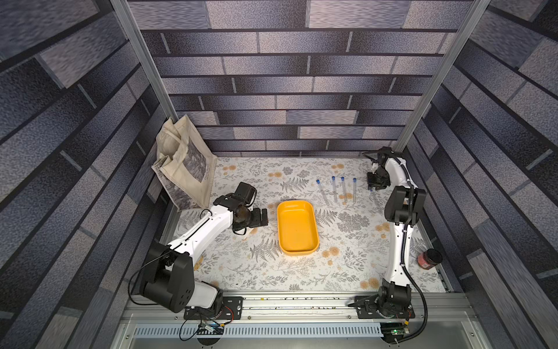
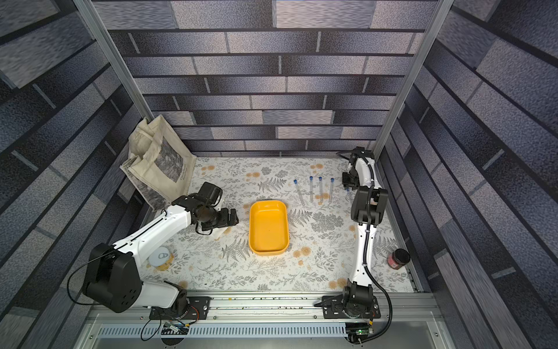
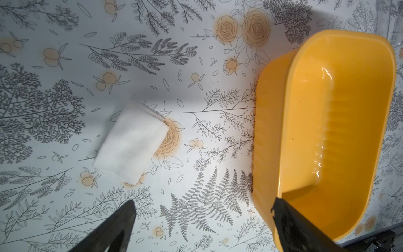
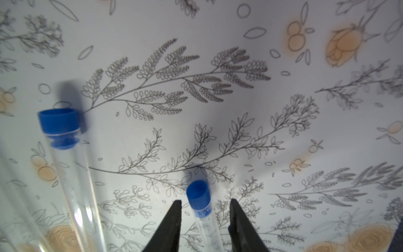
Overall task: Wipe the exteriors of test tubes
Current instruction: Pick up the test tube at the center of the board.
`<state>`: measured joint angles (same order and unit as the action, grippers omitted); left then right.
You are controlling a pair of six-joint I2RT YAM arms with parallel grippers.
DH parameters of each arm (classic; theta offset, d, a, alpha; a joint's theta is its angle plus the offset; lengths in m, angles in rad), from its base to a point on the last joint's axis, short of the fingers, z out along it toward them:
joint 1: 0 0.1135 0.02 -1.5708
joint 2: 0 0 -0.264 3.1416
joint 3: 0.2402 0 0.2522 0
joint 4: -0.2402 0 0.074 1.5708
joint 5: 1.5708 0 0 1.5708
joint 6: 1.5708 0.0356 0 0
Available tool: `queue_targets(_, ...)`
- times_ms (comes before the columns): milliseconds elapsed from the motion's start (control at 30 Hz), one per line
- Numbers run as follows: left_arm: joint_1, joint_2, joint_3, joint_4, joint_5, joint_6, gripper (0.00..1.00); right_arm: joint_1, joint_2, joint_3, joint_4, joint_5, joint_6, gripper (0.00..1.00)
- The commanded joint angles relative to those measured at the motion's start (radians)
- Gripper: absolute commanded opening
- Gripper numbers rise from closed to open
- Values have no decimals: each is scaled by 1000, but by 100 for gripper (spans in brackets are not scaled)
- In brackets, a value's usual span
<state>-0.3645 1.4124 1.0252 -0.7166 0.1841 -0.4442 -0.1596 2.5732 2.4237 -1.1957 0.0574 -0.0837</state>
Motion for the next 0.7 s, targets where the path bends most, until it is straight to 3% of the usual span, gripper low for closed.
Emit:
queue_targets(0, 7, 13, -4, 11, 3, 9, 100, -3, 31, 27, -38, -8, 2, 37)
queue_targets(667, 7, 36, -13, 25, 13, 6, 100, -3, 69, 41, -44, -10, 7, 21)
